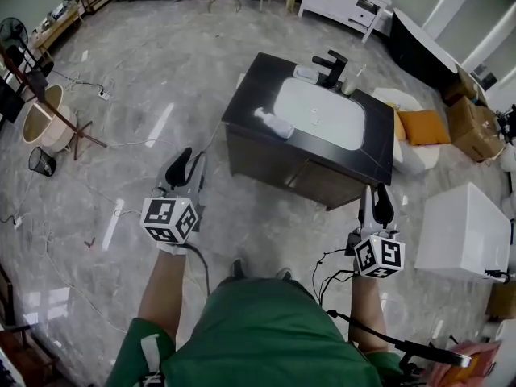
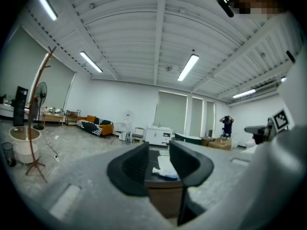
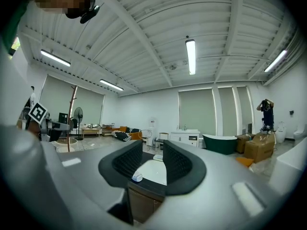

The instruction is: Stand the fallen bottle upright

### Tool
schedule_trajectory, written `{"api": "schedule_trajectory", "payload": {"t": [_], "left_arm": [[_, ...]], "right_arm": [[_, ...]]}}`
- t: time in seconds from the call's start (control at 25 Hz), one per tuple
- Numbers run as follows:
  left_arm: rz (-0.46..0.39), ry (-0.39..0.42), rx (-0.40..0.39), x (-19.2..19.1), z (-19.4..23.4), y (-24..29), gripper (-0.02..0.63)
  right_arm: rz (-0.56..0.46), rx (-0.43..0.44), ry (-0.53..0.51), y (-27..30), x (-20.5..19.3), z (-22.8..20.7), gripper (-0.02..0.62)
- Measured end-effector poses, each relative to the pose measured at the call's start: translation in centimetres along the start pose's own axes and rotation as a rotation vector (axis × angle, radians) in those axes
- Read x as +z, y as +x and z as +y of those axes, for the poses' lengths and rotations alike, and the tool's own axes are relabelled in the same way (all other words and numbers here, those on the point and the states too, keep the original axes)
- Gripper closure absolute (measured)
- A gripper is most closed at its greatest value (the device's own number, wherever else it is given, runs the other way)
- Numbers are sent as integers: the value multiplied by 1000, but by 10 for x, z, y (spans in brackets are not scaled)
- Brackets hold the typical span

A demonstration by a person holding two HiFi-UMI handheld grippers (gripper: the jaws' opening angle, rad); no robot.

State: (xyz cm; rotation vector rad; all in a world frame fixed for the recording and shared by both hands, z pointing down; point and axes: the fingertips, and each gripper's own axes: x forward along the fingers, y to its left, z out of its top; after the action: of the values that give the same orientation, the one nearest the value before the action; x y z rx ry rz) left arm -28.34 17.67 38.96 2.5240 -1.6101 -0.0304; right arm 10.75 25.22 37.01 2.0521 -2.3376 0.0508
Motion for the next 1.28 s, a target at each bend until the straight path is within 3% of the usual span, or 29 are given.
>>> {"api": "schedule_trajectory", "payload": {"t": [0.52,0.84,1.28], "left_arm": [[60,-106,-54,-31,38,29,476],[96,-116,-42,-43,26,68,476],[145,-155,25,-50,-1,149,476]], "right_arm": [[66,-18,-21,22,-15,28,479],[80,2,14,57,-36,-5,479],[72,117,19,151,-42,-67,479]]}}
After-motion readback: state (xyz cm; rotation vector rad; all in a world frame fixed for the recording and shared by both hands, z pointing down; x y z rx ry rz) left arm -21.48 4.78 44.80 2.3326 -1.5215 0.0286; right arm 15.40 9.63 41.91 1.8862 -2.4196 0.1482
